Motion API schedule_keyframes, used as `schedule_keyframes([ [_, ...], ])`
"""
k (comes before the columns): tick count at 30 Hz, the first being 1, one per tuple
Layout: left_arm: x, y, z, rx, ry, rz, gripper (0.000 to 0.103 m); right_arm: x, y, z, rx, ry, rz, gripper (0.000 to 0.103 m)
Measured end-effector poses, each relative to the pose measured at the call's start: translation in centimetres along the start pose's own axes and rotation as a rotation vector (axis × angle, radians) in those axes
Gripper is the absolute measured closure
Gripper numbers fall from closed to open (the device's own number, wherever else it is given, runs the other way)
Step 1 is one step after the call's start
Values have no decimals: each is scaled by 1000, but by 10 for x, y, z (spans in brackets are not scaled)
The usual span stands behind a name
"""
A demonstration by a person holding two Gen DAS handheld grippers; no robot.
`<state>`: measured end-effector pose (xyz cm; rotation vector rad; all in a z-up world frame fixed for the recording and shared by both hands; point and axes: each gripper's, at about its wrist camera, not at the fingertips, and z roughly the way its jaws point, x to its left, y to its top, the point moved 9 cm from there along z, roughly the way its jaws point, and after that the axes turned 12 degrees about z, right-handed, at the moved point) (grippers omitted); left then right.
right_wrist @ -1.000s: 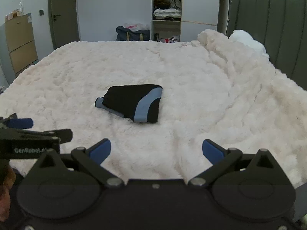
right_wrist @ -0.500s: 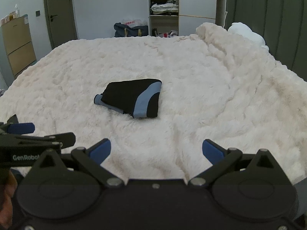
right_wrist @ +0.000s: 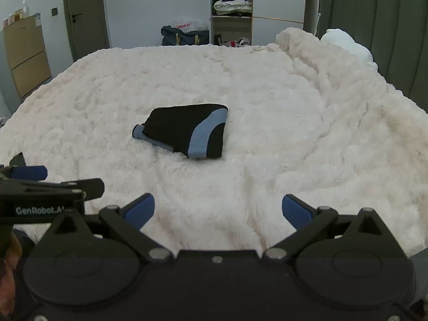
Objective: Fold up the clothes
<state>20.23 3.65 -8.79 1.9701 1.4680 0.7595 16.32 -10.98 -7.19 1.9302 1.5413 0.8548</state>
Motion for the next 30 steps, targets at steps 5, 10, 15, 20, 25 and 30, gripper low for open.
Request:
schedule_keyframes([
  [5, -1, -1, 1, 8, 2, 6, 0, 0, -1, 0, 6, -1, -2, 0],
  [10, -1, -2, 2, 13, 1, 6, 0, -1, -2, 2, 16, 3, 3, 0],
  [15, -1, -3, 3, 16, -2, 1, 0, -2, -1, 3, 18, 5, 1, 0],
  [20, -2, -4, 2, 18, -4, -3, 0, -3, -1, 4, 19, 7, 0, 0],
  [25, -1, -6, 4, 25, -8, -5, 0, -5, -1, 6, 24, 7, -3, 0],
  [30, -2, -8, 6, 27, -8, -6, 0, -5, -2, 7, 24, 4, -7, 0],
])
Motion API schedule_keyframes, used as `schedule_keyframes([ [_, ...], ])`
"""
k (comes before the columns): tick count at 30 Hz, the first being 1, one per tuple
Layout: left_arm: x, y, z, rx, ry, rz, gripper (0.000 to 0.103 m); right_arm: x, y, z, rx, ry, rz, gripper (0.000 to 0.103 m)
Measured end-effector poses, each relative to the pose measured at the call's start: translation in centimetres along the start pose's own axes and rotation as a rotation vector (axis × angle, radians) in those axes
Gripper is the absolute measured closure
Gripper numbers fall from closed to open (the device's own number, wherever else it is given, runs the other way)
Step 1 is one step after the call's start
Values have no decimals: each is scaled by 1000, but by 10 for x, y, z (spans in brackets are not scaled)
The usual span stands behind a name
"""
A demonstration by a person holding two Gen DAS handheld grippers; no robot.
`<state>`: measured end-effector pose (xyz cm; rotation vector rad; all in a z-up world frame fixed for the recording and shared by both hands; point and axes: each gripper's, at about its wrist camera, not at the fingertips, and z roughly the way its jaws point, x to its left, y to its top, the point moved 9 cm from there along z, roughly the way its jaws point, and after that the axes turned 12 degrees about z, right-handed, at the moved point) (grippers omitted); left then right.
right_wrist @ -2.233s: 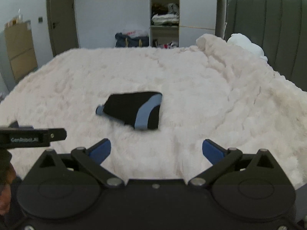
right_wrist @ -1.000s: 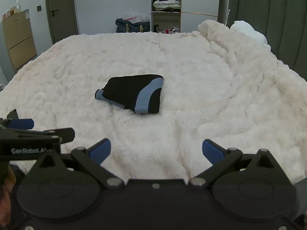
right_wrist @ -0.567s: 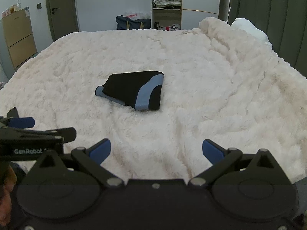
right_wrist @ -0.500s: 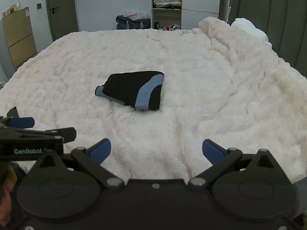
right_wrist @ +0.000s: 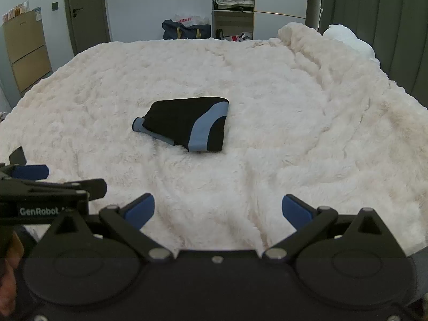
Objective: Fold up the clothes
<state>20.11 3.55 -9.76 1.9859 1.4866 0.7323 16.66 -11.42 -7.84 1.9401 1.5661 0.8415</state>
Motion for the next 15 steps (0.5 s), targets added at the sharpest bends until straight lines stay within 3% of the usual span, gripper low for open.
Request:
schedule_keyframes([
  [15, -3, -5, 9, 27, 58, 43, 0, -1, -6, 6, 16, -41, -19, 0],
])
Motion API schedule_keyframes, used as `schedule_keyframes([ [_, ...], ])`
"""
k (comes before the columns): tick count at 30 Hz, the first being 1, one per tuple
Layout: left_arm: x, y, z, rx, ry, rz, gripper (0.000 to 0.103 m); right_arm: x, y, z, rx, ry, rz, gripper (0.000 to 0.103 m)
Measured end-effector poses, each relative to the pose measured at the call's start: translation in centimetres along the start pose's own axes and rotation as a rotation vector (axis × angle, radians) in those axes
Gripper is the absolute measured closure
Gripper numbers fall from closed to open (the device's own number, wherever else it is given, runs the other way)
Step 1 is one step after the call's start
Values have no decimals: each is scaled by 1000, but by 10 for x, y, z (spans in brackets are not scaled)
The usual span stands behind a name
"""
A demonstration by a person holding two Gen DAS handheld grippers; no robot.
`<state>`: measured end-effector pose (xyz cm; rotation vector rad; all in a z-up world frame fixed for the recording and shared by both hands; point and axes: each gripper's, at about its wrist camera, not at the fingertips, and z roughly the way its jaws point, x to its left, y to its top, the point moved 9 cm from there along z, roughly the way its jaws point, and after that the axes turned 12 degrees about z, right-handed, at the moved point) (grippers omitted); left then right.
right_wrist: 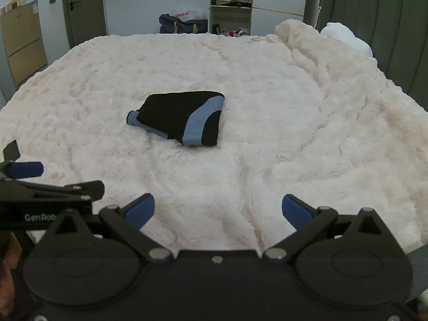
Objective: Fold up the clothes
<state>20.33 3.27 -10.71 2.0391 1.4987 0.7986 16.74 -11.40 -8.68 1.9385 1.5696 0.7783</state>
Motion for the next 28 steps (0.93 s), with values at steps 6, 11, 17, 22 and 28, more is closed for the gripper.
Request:
schedule_keyframes([
  [6, 1, -2, 2, 13, 20, 3, 0, -1, -1, 3, 6, 2, -3, 0],
  [11, 1, -2, 2, 13, 23, 11, 0, -3, 0, 4, 11, 5, -2, 0],
  [17, 1, 0, 1, 8, 16, 11, 0, -3, 2, 2, 8, 5, -1, 0],
  [22, 2, -1, 0, 7, 13, 8, 0, 2, -6, 4, 9, 5, 5, 0],
  [28, -1, 1, 0, 5, 14, 12, 0, -2, -4, 5, 9, 5, 9, 0],
])
